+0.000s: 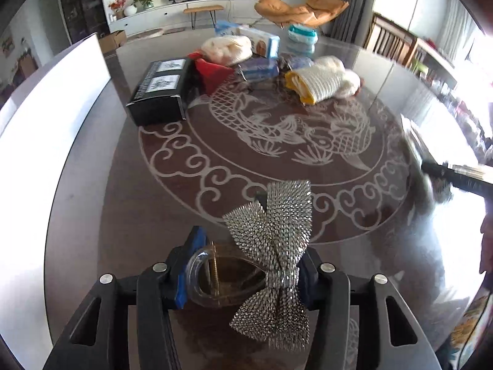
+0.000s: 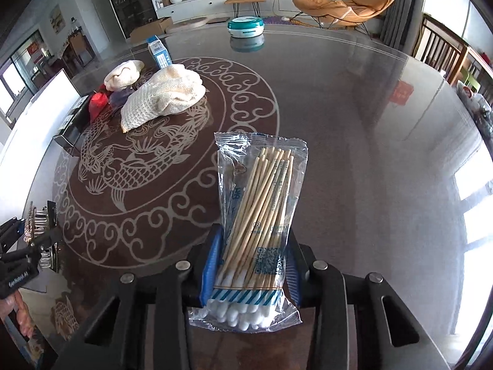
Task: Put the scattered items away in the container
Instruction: 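Lift the bow clip with the left tool while the right tool holds the swab bag, then carry the bow clip and swab bag over the cardboard box with both tools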
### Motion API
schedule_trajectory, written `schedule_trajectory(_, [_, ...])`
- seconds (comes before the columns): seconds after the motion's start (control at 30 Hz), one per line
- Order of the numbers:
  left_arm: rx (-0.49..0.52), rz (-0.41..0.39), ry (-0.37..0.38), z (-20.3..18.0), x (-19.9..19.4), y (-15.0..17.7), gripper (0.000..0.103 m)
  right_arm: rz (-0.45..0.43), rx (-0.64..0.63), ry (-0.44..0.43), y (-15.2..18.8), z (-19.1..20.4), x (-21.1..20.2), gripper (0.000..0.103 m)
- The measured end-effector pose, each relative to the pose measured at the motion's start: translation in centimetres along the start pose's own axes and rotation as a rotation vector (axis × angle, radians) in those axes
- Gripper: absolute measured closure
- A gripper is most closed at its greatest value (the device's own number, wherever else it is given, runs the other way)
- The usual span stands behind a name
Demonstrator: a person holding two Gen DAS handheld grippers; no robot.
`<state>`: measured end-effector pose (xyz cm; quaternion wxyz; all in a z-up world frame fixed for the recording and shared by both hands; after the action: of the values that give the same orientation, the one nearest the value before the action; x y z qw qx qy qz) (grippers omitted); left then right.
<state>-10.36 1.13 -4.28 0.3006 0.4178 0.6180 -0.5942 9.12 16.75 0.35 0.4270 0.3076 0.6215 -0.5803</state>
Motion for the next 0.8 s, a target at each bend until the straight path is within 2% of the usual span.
schedule_trajectory(0.13, [0.0, -0.042, 0.024, 0.2, -2.1, 0.1, 0.053, -0.042, 0.008, -0.05, 0.6, 0.6, -2.2, 0.066])
schedule_trajectory(0.3, [-0.001, -0.054, 0.041, 0.3, -3.2, 0.6, 0.053, -0.079, -0.045, -0.101, 0.4, 3.2, -4.3, 0.066])
schedule_trajectory(0.43, [0.022, -0.07, 0.025, 0.5, -3.9, 1.0, 0.053, -0.103, -0.085, -0.147, 0.1, 5.9, -5.5, 0.066])
schedule_trajectory(0.67, [-0.003, -0.073, 0.014, 2.2, -4.0, 1.1, 0.053, -0.111, -0.139, -0.187, -0.2, 9.6, -5.7, 0.066])
schedule_trajectory(0.8, [-0.028, -0.069, 0.024, 3.2, -4.1, 1.1, 0.053, -0.083, -0.164, -0.191, -0.3, 10.9, -5.0, 0.066])
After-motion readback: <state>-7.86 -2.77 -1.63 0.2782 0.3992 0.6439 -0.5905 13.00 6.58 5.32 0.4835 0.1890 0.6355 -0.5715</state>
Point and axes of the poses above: each gripper's, at about its wrist camera, not at the fingertips, and x roughly the way its jaws point, z to its left, y to its underside, the point moved 4 cm from there along x, roughly the way its jaws point, and after that the axes turned 7 degrees about -x, right-handed, at the moved point
